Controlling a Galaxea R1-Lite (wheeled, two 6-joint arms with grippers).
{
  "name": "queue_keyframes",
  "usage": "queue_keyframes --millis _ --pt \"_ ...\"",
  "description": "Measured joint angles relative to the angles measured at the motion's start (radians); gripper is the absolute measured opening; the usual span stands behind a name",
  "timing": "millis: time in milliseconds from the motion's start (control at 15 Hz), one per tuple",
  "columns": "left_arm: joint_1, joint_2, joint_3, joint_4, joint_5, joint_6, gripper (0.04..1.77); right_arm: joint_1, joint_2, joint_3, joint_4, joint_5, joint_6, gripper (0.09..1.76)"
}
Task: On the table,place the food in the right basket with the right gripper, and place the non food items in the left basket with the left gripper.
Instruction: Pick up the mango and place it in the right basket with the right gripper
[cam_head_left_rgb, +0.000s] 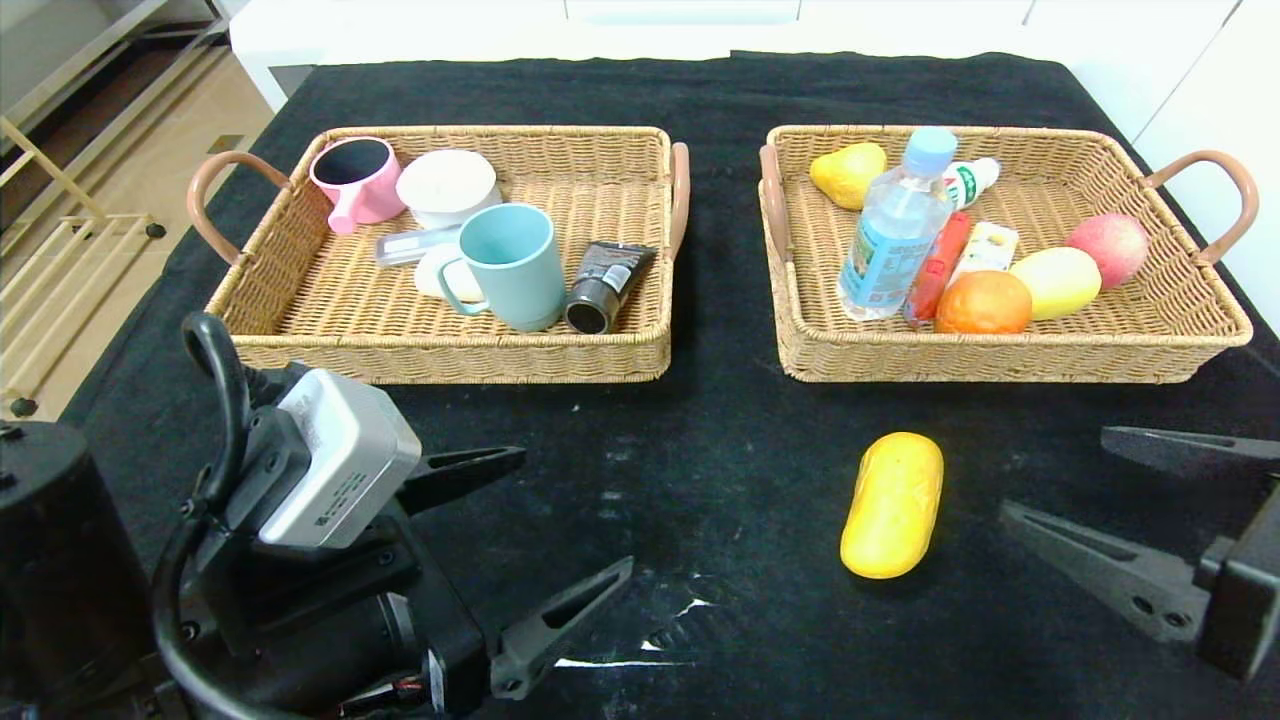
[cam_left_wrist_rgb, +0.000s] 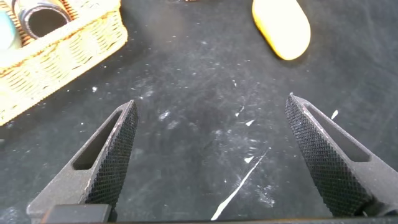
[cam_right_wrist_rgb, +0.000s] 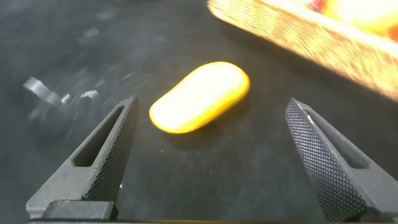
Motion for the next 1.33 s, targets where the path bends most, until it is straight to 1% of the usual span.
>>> queue_keyframes --millis 133,267,333,467,733,800,1000,1333 --pt "0.007 0.003 -0.001 0.000 -0.010 -0.018 1.71 0.066 0.063 -0.085 0.065 -0.127 0.127 1.71" --pt "0.014 0.006 -0.002 0.000 -0.015 -0.031 1.71 0.100 0.129 -0.168 0.163 -0.223 0.186 1.71" --pt "0.015 0.006 -0.002 0.000 -0.016 -0.037 1.72 0.110 0.155 -0.212 0.216 -0.246 0.218 1.71" --pt "0.017 0.007 -0.004 -0.001 -0.017 -0.041 1.72 0.123 0.198 -0.314 0.339 -0.262 0.311 1.71" --pt "0.017 0.009 -0.004 -0.001 -0.017 -0.041 1.72 0.139 0.288 -0.595 0.700 -0.268 0.554 1.71" --pt "0.017 0.009 -0.004 -0.001 -0.017 -0.041 1.72 0.141 0.317 -0.650 0.760 -0.269 0.609 1.71" --pt "0.017 0.009 -0.003 0.000 -0.017 -0.041 1.72 0.142 0.406 -0.731 0.844 -0.270 0.689 1.71" --pt "0.017 0.010 -0.001 0.000 -0.017 -0.040 1.72 0.125 0.497 -0.752 0.855 -0.270 0.735 1.71"
